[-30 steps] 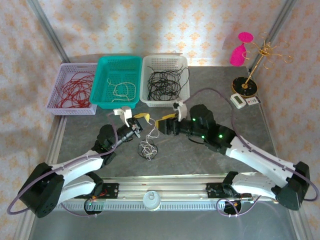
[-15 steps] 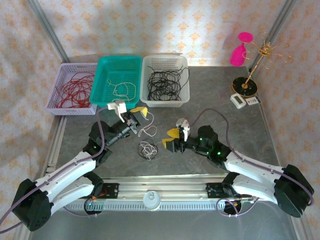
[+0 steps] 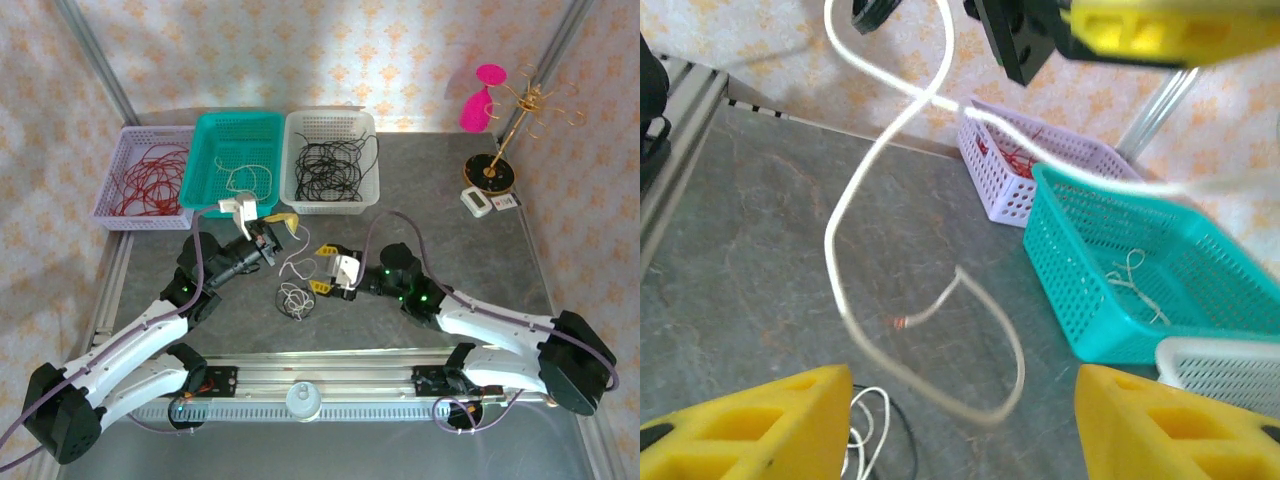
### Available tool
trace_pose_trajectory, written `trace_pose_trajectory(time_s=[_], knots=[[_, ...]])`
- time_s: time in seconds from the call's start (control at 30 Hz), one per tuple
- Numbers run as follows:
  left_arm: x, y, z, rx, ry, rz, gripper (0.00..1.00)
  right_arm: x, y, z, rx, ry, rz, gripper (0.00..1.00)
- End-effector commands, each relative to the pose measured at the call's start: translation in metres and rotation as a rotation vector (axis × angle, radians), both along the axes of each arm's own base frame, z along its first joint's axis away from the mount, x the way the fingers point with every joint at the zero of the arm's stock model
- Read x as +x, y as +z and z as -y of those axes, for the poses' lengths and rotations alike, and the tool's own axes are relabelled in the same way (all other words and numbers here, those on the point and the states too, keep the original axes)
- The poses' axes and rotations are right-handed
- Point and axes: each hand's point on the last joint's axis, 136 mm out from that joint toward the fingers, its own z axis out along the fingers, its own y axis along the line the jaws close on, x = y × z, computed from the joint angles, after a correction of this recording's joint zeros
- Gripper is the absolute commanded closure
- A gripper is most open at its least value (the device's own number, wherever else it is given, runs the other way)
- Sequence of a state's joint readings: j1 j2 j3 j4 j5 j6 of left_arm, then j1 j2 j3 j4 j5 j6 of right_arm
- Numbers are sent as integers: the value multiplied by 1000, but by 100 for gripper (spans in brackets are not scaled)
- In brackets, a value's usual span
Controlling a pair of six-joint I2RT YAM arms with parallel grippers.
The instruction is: Untangle the cables
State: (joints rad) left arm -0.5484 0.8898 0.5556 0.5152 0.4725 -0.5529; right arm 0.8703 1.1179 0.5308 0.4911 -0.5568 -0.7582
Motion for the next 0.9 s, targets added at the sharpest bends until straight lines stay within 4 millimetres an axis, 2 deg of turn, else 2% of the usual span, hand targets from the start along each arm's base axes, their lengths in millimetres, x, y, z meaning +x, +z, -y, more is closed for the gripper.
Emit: trace_pose_trajectory(time_s=[0.0, 0.17, 0.37, 0.53, 0.73, 0.87], knots=[[-8, 19, 4, -17, -41, 22, 100, 2, 18, -10, -3, 40, 144, 40], [-7, 27, 3, -25, -31, 30, 100, -2, -2, -23, -64, 109, 86, 50], [-7, 46, 3, -42, -31, 60, 100, -17, -30, -26, -64, 174, -38, 81], [-4, 65, 1, -20, -7, 98, 100, -32, -45, -25, -44, 203, -162, 98], [7, 94, -9, 46, 93, 183, 100, -30, -52, -18, 25, 114, -378, 100], [19, 118, -19, 78, 196, 241, 100, -26, -52, -15, 137, 38, -570, 99]])
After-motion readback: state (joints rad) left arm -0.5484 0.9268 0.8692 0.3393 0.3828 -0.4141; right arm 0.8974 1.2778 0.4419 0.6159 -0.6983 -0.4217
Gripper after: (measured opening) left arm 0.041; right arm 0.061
